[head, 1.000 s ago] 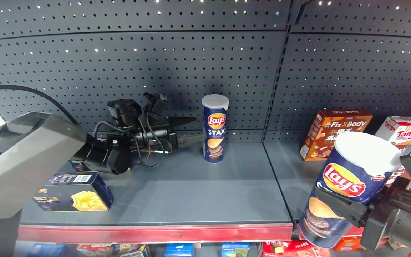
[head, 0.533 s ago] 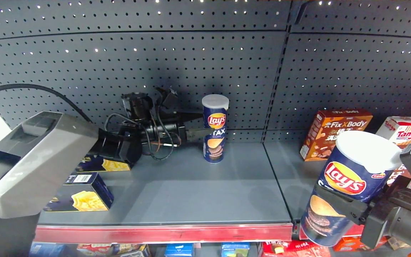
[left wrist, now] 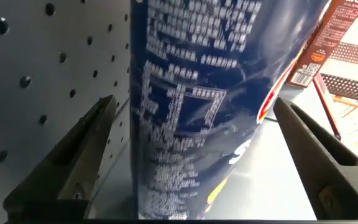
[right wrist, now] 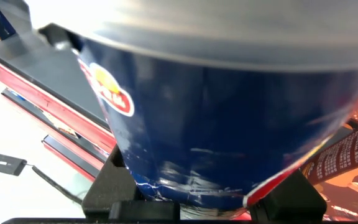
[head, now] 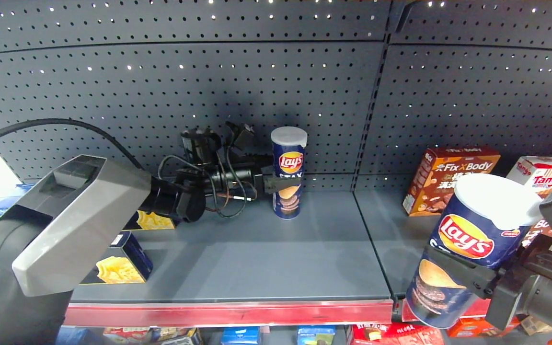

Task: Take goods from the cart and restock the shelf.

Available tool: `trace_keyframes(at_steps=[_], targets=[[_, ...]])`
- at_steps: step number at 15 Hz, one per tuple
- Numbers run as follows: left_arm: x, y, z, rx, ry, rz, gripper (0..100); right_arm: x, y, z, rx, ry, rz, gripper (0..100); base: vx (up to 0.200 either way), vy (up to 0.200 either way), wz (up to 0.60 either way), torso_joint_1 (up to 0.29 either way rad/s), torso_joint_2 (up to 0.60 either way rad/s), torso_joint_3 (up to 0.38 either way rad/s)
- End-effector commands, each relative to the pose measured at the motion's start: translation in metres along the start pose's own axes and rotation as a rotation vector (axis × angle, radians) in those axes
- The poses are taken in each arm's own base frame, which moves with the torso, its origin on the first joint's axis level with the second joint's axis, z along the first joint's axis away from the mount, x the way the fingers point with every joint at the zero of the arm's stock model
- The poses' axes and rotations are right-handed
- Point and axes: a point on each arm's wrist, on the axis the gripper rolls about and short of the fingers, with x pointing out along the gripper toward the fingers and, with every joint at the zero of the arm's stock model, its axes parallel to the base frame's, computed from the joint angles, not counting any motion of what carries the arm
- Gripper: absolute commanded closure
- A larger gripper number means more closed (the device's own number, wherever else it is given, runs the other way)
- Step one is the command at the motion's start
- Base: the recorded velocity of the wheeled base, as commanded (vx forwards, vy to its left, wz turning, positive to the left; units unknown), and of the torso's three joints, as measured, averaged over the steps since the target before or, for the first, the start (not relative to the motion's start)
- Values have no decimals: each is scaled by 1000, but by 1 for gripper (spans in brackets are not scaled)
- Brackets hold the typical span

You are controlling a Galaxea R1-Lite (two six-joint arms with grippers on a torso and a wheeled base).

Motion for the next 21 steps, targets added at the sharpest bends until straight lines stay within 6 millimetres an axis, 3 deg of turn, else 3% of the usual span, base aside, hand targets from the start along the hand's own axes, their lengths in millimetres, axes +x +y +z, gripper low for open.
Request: trace_keyframes(at_steps=[1, 11, 12, 18, 21], targets=[[4, -1, -2, -2, 1, -8, 0, 0, 0, 0, 0, -2, -1, 100, 0, 0, 0, 0, 0, 0], [18, -3, -15, -36, 28, -26, 0, -1, 0, -1, 0, -1, -1, 100, 0, 0, 0, 0, 0, 0], [18, -3, -16, -40, 30, -28, 100, -1, 0, -1, 0, -1, -1, 100, 0, 0, 0, 0, 0, 0], [22, -6, -14, -37, 30, -35, 100, -2, 0, -2, -1, 4, -3, 100, 0, 0, 0, 0, 0, 0], [25, -19, 6, -10, 12, -48, 100, -2, 0, -2, -1, 4, -2, 100, 0, 0, 0, 0, 0, 0]])
